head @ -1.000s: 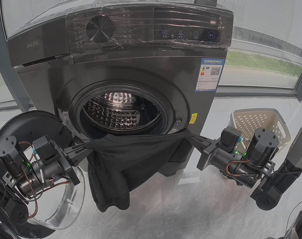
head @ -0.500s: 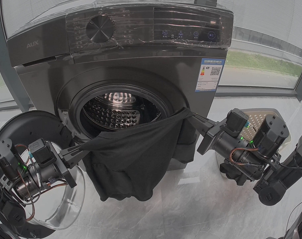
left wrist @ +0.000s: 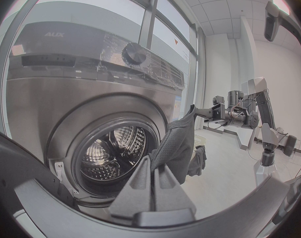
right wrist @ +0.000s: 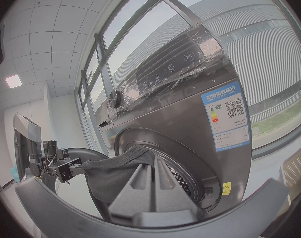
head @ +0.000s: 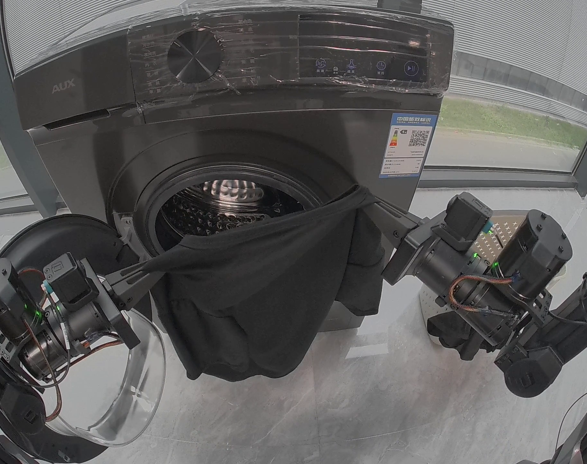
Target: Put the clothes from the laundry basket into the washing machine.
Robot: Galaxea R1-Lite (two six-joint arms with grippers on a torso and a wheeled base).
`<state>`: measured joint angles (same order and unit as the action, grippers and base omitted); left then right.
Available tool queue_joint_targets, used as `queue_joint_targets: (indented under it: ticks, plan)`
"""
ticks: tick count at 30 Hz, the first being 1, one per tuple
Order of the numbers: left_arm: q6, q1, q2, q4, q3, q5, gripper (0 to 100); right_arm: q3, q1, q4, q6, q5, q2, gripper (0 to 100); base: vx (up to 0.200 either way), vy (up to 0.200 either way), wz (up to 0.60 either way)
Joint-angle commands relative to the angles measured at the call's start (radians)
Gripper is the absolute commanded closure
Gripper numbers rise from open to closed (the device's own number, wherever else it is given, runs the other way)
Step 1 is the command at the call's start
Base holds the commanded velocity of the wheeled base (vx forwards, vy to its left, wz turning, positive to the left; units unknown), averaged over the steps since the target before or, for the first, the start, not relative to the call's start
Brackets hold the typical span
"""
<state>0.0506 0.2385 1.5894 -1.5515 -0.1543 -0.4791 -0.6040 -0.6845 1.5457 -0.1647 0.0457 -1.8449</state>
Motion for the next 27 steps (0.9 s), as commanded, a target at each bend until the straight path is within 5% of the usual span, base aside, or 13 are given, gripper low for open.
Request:
queue_joint_targets:
  ticks: [1, 27]
  plan:
    - [-0.003, -0.007, -0.022, 0.001, -0.011, 0.002, 100, -0.013, 0.000, 0.001, 0.001, -0.007, 0.003, 100, 0.000, 0.000, 0.00]
    - [-0.011, -0.016, -0.037, 0.001, -0.051, 0.005, 100, 0.047, -0.007, -0.003, 0.001, -0.029, 0.015, 100, 0.000, 0.000, 0.00]
